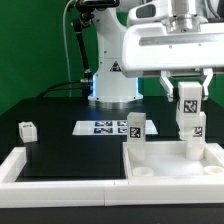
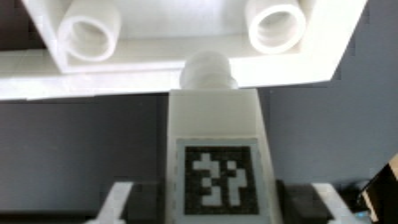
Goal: Assemble square table
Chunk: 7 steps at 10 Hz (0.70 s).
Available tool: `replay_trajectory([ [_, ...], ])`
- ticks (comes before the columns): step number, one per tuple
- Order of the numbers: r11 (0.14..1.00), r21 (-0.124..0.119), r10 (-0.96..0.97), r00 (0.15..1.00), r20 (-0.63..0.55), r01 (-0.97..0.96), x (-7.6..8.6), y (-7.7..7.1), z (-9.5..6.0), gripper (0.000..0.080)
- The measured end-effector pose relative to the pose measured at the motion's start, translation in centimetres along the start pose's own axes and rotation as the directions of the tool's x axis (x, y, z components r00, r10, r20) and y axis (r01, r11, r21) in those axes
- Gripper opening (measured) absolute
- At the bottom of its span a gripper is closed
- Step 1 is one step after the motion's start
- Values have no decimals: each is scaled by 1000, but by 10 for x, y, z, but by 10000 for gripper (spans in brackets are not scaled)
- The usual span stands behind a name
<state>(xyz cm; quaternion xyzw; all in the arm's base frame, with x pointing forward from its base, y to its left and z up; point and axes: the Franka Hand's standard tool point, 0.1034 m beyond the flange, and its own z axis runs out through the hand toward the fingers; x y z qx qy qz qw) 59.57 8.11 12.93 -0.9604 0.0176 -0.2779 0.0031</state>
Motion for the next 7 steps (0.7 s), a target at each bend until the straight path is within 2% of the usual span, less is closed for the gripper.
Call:
replay_trajectory([
  [2, 1000, 3, -4, 1000, 12, 4, -6, -8, 8, 291],
  [7, 1000, 21, -4, 1000, -3, 4, 8, -35, 29, 291],
])
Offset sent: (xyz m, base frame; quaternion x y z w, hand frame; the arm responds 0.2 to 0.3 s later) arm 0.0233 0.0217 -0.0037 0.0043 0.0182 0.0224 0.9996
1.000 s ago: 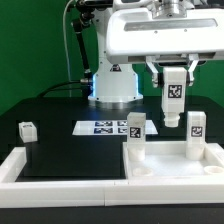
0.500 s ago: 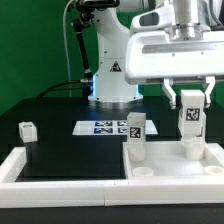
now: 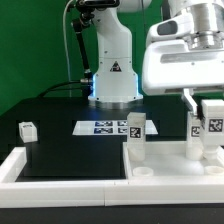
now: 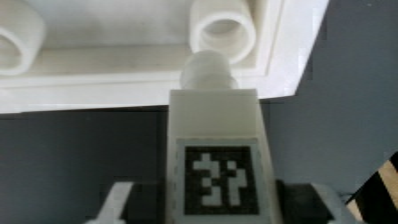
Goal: Assemble square table
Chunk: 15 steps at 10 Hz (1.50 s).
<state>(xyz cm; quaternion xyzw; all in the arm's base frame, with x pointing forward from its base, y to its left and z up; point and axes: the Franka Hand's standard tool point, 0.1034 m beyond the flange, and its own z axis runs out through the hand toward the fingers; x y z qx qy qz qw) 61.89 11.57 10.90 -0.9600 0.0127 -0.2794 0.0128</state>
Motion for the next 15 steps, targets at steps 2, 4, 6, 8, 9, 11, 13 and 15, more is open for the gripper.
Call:
replay_trajectory([
  [2, 1000, -5, -4, 1000, 7, 4, -5, -1, 11, 291],
  [4, 1000, -9, -6, 1000, 16, 6, -10, 1, 14, 291],
  [6, 1000, -9, -6, 1000, 16, 6, -10, 1, 14, 291],
  [8, 1000, -7, -10, 1000, 22, 10, -13, -4, 18, 291],
  [9, 1000, -6, -13, 1000, 25, 13, -15, -6, 20, 291],
  [11, 1000, -10, -15, 999, 31, 15, -19, -5, 23, 291],
  [13, 1000, -16, -18, 1000, 25, 19, -22, -4, 26, 291],
  [15, 1000, -20, -24, 1000, 6, 25, -21, -5, 27, 291],
])
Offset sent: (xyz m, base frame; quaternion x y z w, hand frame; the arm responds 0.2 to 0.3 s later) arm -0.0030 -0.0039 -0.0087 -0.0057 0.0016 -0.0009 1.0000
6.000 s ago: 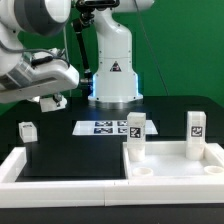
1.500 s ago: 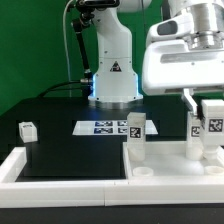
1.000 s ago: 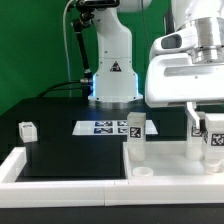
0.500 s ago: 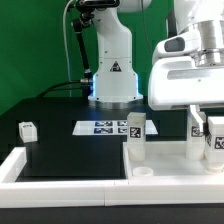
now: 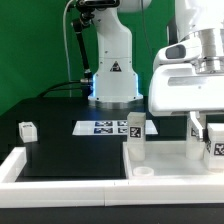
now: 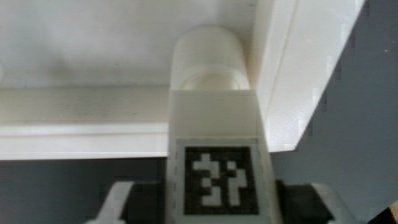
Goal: Assemble square table
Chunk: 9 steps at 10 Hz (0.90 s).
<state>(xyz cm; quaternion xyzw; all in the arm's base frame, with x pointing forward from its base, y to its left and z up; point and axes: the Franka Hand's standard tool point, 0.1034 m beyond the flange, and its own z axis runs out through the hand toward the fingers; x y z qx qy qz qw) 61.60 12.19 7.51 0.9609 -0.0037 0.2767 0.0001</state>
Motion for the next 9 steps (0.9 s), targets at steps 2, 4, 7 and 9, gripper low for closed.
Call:
replay_trajectory([
  [2, 1000, 0, 0, 1000, 0, 0, 0, 0, 0, 291],
  [4, 1000, -1, 0, 1000, 1, 0, 0, 1, 0, 522],
  [7, 1000, -1, 0, 1000, 1, 0, 0, 1, 0, 621],
  [9, 1000, -1, 0, 1000, 1, 0, 0, 1, 0, 648],
])
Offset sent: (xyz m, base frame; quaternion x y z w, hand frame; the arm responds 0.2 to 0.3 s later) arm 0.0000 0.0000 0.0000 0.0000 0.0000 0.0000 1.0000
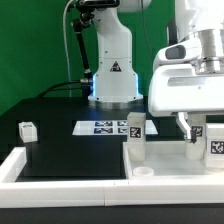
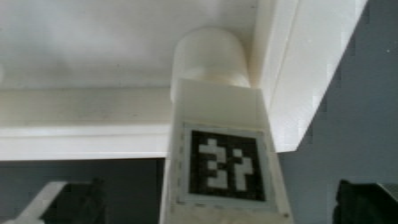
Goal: Assemble square table
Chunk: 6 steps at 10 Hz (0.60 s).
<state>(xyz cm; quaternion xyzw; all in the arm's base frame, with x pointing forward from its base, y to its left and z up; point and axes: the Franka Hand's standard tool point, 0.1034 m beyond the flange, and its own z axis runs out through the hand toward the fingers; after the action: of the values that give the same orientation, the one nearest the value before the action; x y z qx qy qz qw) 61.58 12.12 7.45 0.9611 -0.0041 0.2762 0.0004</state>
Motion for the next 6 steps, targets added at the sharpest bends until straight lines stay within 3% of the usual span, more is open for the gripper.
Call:
replay_trajectory([
  [2, 1000, 0, 0, 1000, 3, 0, 0, 0, 0, 649],
  [4, 998, 43, 47, 986, 161, -55, 2, -10, -11, 649],
  [5, 997, 45, 54, 984, 170, -62, 10, -8, -15, 649],
  [6, 996, 49, 59, 973, 224, -71, 8, -5, -14, 649],
])
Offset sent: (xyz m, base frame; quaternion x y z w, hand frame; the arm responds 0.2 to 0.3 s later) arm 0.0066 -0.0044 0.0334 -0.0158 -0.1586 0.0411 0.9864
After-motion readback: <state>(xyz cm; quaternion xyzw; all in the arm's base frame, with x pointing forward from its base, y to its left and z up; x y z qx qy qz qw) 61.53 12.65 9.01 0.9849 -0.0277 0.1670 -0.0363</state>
